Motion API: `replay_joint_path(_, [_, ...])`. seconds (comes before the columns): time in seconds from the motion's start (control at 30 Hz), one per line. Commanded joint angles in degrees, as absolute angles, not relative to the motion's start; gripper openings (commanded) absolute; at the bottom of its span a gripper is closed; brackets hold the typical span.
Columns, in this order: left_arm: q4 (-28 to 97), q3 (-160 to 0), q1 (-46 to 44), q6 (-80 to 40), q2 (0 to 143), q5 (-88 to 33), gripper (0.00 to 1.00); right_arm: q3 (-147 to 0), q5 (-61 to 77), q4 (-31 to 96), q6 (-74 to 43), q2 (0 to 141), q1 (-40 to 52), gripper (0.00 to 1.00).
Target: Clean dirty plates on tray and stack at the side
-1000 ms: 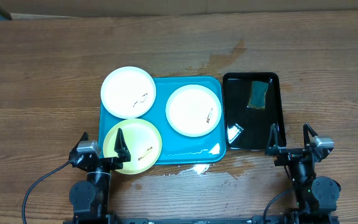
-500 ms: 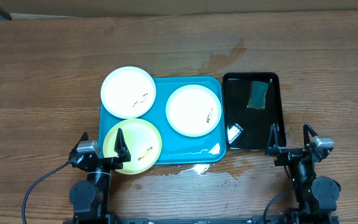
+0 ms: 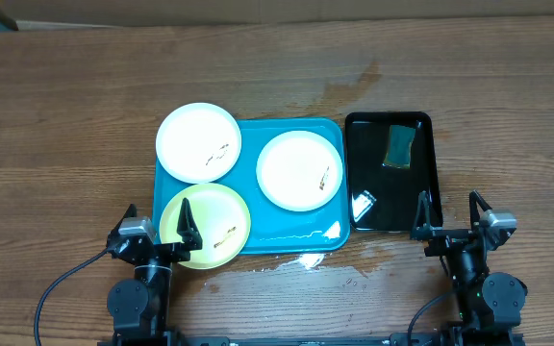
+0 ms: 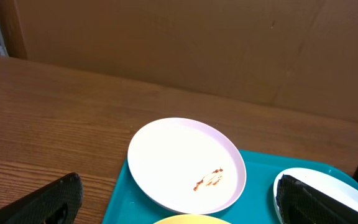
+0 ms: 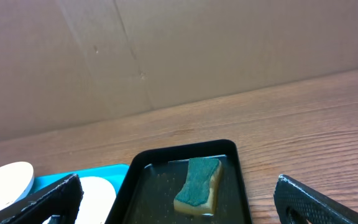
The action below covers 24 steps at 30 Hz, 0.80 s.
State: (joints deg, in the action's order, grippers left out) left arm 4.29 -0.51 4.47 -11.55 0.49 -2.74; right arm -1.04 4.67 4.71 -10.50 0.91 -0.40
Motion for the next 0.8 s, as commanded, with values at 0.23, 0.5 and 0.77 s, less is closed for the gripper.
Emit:
replay_joint_path(0.23, [4.4, -0.3, 4.3, -10.3, 0.3, -2.3, 1.00, -0.5, 2.7, -0.8, -13.8, 0.5, -0.7, 1.00])
replay_joint_path(0.5, [4.4, -0.3, 4.3, -10.3, 0.3, -2.3, 1.00, -0.5, -1.3, 4.5, -13.5, 0.5, -0.8, 1.00])
replay_joint_path(0.77, [4.4, -0.3, 4.3, -10.3, 0.3, -2.3, 1.00, -0.5, -0.9, 4.8, -13.6, 0.5, -0.8, 1.00])
